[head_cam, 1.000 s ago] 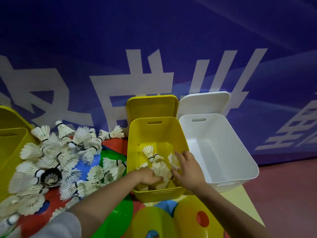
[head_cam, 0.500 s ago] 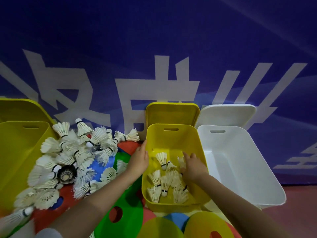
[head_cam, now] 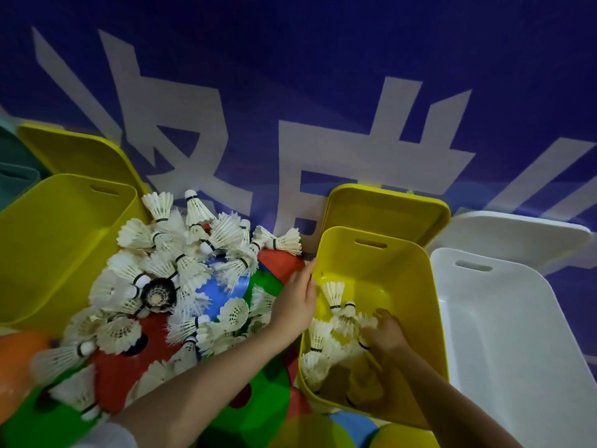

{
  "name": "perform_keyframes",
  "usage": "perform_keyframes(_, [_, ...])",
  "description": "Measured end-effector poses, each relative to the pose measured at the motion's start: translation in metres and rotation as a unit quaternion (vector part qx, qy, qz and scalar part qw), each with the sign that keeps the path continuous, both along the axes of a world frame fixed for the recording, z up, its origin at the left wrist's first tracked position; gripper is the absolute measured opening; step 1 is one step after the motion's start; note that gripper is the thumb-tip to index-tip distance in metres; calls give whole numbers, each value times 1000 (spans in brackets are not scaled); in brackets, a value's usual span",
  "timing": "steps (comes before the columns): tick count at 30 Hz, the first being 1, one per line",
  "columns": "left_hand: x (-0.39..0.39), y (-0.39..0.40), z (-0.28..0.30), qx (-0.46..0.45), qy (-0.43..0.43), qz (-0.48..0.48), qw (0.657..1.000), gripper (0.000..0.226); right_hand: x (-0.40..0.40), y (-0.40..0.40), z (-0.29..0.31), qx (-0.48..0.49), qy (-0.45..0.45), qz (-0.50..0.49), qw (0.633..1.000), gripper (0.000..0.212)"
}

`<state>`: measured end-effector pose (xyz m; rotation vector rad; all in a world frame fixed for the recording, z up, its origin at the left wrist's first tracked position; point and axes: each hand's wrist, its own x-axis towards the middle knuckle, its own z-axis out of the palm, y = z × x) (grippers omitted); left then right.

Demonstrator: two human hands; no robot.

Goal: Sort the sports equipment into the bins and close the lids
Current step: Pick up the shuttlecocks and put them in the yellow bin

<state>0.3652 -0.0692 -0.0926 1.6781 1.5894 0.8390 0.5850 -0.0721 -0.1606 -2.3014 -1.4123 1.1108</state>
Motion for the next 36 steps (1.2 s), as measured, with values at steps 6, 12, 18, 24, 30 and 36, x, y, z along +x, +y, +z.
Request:
perform_keyframes(6, [0, 0, 3, -10, -18, 1, 1000, 46, -2, -4, 10, 30, -34, 20, 999, 64])
perform_keyframes(12, [-6, -1, 13, -25, -8, -15, 1000, 43, -22, -9, 66, 160, -62, 82, 982, 53])
perform_keyframes(18, [-37, -13, 51, -15, -15, -5, 1000, 44, -67, -33, 115, 305, 10, 106, 946, 42])
perform_keyframes(24, [-140, -33, 65, 23, 21, 48, 998, 40, -134, -40, 127, 336, 77, 126, 930, 35])
perform_keyframes(30, [-238, -39, 54, -26, 164, 28, 986, 35, -207, -38, 121, 326, 65, 165, 929, 38])
perform_keyframes(36, [-282, -28, 48, -10, 230, -54, 972, 35, -259, -41, 88, 244, -19, 166, 955, 46])
